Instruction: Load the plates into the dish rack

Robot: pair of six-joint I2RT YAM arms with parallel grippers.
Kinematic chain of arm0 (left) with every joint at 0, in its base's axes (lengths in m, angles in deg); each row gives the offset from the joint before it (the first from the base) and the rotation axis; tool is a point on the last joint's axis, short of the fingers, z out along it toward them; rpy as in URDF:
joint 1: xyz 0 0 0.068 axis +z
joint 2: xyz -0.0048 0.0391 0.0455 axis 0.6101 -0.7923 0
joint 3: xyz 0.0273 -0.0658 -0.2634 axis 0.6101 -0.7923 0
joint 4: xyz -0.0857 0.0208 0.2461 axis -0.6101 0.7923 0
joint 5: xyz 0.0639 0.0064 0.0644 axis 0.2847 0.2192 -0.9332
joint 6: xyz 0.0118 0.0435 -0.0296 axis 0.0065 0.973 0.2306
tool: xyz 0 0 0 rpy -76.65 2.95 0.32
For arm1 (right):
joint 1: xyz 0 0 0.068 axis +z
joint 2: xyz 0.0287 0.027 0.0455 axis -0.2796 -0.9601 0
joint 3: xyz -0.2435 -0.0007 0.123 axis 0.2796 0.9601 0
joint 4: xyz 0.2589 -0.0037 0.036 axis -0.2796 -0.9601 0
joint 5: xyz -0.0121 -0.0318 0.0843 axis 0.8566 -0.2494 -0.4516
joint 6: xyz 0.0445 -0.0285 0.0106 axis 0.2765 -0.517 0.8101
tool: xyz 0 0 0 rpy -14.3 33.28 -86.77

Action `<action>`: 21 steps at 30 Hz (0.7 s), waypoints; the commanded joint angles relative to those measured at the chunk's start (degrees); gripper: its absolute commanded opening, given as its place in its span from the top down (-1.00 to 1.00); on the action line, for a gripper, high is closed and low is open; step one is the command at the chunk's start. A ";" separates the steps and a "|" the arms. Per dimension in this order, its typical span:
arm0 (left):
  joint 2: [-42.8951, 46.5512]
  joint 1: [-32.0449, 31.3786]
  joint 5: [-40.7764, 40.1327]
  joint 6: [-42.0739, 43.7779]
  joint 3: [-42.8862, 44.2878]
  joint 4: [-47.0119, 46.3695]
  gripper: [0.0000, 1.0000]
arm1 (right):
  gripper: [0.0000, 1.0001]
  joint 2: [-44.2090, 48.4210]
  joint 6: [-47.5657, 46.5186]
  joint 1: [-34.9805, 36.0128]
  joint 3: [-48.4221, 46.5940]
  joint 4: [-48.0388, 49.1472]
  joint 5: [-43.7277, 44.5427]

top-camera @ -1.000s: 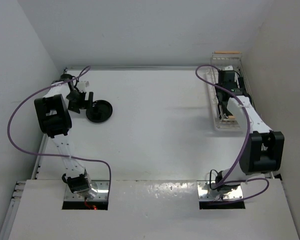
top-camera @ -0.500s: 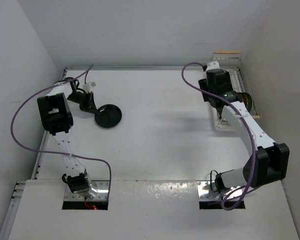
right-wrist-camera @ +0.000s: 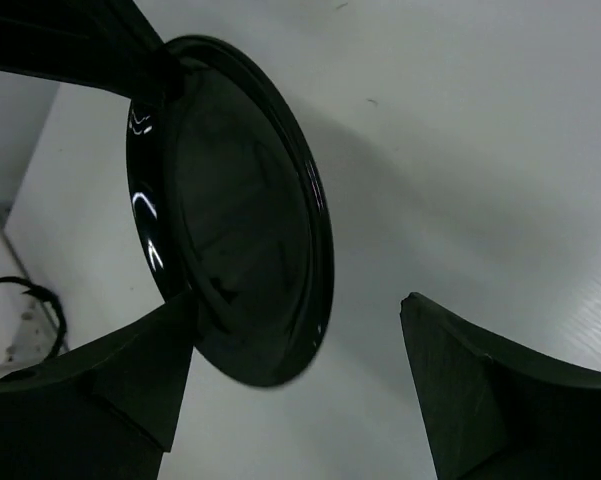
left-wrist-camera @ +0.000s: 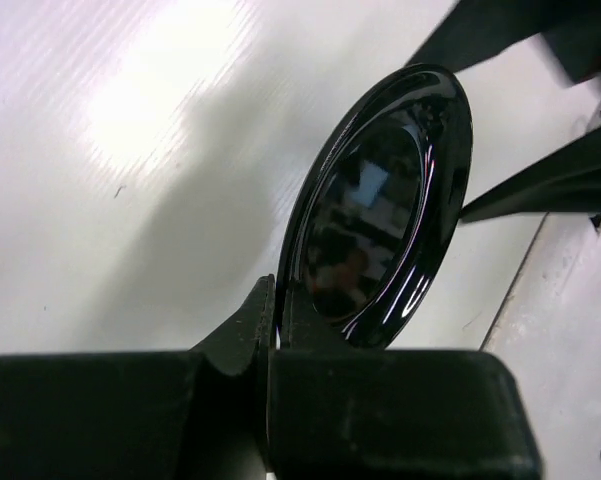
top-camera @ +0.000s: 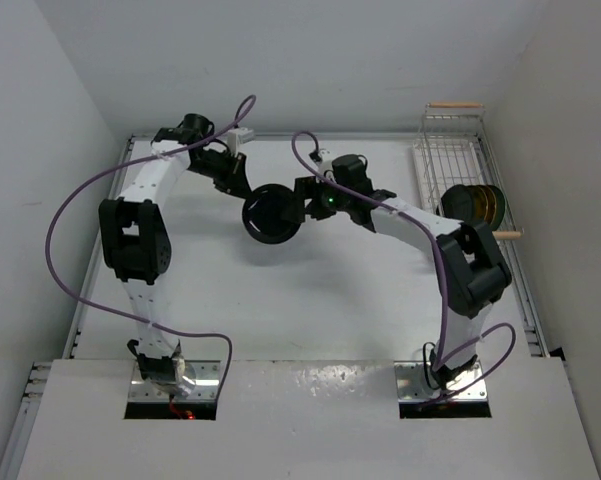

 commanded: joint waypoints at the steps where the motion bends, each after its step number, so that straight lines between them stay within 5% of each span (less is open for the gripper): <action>1: 2.84 0.82 5.55 0.05 2.26 1.63 1.00 | -0.60 -1.19 7.39 1.02 -5.06 10.48 -7.11; 4: 2.84 0.82 7.04 0.05 2.79 1.63 1.00 | -0.23 -2.25 8.70 1.46 -4.18 11.88 -8.07; 8: 2.84 0.82 7.58 0.05 3.31 2.16 1.00 | 0.83 -1.38 9.67 1.37 -2.34 13.64 -7.56; 9: 2.84 0.82 7.06 -0.47 3.32 2.16 1.00 | 0.94 -0.50 9.76 1.55 -1.20 14.26 -6.33; 11: 2.84 0.82 5.92 -1.08 4.01 2.16 0.90 | 1.00 1.17 9.32 1.37 0.30 15.32 -4.04; 12: 2.84 0.82 3.99 -1.61 4.54 2.16 0.65 | 1.00 2.31 9.23 1.02 0.65 15.06 -2.47; 13: 2.84 0.82 3.02 -1.62 4.55 2.16 0.25 | 1.00 2.84 8.45 0.85 0.92 14.18 -0.89; 14: 2.84 0.82 2.14 -1.62 4.55 2.16 -0.45 | 1.00 3.98 8.09 0.67 0.83 13.57 0.26; 15: 2.84 0.82 1.00 -2.31 5.15 1.47 -0.86 | 1.00 4.60 7.57 0.41 0.66 12.78 2.71; 16: 3.36 0.82 -2.49 -3.45 5.94 0.76 -0.99 | 1.00 7.04 5.21 -0.38 0.31 9.11 6.13; 21: 4.68 3.64 -22.96 -10.74 6.66 -2.94 -1.00 | 1.00 13.56 -6.31 -2.67 -4.35 -8.81 33.54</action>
